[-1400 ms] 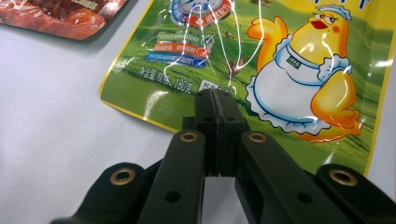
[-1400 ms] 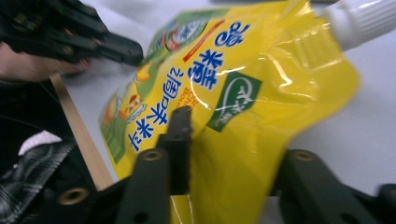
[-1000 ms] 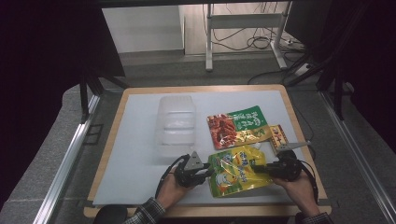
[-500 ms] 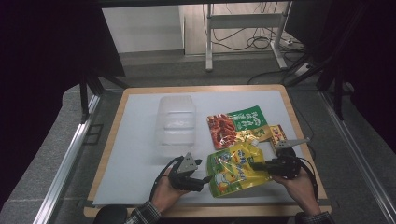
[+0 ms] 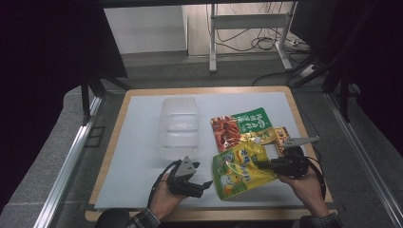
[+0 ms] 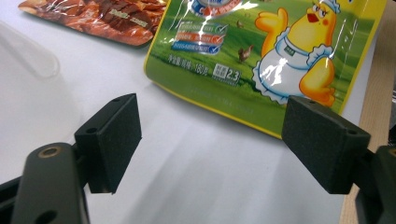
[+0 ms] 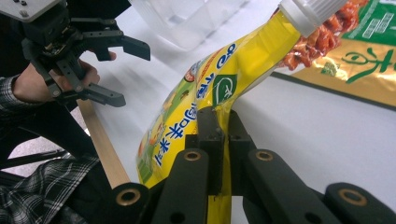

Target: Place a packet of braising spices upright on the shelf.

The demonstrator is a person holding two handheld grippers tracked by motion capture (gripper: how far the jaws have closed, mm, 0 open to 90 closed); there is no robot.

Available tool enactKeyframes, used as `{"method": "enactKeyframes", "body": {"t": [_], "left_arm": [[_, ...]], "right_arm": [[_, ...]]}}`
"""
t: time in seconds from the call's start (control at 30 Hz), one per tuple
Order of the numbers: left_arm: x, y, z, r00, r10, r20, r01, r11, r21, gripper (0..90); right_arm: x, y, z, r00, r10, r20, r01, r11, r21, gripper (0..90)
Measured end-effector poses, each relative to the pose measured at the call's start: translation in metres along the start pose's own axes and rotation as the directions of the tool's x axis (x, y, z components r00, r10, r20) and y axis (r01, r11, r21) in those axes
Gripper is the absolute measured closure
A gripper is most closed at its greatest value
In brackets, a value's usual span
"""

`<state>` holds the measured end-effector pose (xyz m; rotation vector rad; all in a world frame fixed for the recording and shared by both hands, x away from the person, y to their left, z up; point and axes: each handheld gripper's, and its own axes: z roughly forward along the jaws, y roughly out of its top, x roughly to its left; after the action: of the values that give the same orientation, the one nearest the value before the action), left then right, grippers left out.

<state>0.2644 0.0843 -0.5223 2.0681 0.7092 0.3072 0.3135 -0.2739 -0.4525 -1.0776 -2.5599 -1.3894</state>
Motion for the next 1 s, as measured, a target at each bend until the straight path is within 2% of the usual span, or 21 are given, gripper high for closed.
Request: {"method": "enactKeyframes", "body": {"t": [0.2,0.47,0.6,0.8,0.93,1.0], "left_arm": [[0.0,-0.002,-0.005,0.9999,-0.009,-0.007,0.009,1.0,-0.005,15.3],[-0.004,-0.004,-0.011,0.9998,0.008,-0.018,-0.009,0.9999,-0.008,11.1],[-0.004,-0.005,-0.014,0.9998,-0.003,-0.02,0.003,0.9998,-0.02,9.6],[-0.003,-0.008,-0.018,0.999,-0.002,-0.044,0.001,0.9996,-0.028,8.0],[-0.003,-0.01,-0.022,0.999,-0.003,-0.045,0.001,0.9991,-0.043,6.4],[-0.003,-0.011,-0.024,0.9987,0.003,-0.052,-0.005,0.9989,-0.046,5.6]], "right_arm": [[0.003,0.008,-0.003,1.0,-0.003,-0.002,0.003,1.0,-0.011,88.5],[0.009,0.023,-0.007,0.9997,-0.023,0.004,0.023,1.0,-0.02,88.6],[0.013,0.033,-0.011,0.9992,-0.038,0.01,0.038,0.999,-0.03,88.7],[0.019,0.049,-0.018,0.9966,-0.077,0.031,0.078,0.996,-0.034,88.8],[0.022,0.059,-0.022,0.9938,-0.102,0.045,0.103,0.994,-0.035,88.9],[0.024,0.066,-0.023,0.9906,-0.122,0.063,0.124,0.992,-0.029,88.9]]}}
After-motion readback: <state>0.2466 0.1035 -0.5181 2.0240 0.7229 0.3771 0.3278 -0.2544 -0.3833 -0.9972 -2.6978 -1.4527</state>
